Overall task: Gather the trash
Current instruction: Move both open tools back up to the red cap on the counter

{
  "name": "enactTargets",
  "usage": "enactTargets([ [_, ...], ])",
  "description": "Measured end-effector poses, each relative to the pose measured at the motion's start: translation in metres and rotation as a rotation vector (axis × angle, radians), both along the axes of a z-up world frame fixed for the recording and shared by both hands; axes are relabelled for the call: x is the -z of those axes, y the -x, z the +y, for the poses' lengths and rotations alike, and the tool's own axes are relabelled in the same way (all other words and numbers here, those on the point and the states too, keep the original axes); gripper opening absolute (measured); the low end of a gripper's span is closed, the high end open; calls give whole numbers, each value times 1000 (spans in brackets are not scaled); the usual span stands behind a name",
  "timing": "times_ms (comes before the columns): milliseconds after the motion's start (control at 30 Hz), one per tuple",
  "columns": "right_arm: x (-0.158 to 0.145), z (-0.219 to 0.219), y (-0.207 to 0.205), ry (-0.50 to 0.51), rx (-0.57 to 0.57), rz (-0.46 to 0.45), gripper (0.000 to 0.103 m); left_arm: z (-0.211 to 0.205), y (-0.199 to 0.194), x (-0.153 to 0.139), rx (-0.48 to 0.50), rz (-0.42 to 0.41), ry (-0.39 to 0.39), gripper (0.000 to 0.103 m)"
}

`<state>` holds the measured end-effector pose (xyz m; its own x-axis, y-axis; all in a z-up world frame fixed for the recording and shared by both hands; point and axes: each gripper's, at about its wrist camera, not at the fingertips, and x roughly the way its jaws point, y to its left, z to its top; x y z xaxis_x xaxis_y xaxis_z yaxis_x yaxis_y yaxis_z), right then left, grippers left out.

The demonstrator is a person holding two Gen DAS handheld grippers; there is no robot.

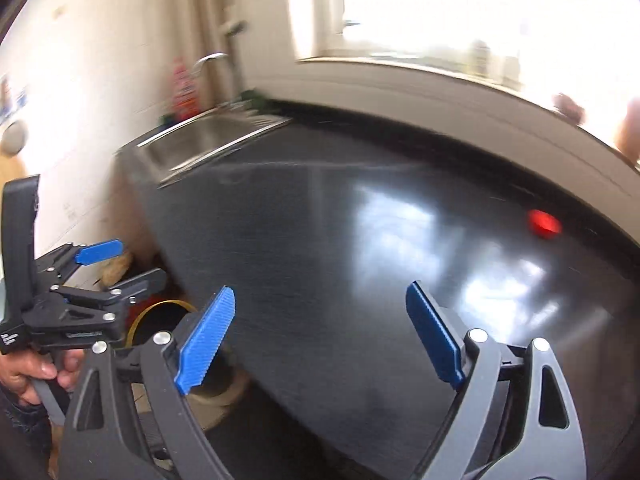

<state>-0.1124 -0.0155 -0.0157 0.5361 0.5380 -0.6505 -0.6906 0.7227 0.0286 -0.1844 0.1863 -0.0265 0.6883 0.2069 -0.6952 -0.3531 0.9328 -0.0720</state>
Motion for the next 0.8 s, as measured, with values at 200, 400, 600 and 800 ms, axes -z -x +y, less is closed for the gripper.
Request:
enactTargets([
  [200,-5,-137,-19,20,282,-32,88,-108,-70,-10,246,-10,22,96],
  [400,4,-221,-18,2,418,-4,88,-183,-95,-3,394,16,-1,96],
  [600,14,-230,-27,-8,430,27,88,-195,-110,3,403,48,-39,96],
  [800,34,-213,-55,1,401,90,88,-176,-138,26,342,112,-34,96],
])
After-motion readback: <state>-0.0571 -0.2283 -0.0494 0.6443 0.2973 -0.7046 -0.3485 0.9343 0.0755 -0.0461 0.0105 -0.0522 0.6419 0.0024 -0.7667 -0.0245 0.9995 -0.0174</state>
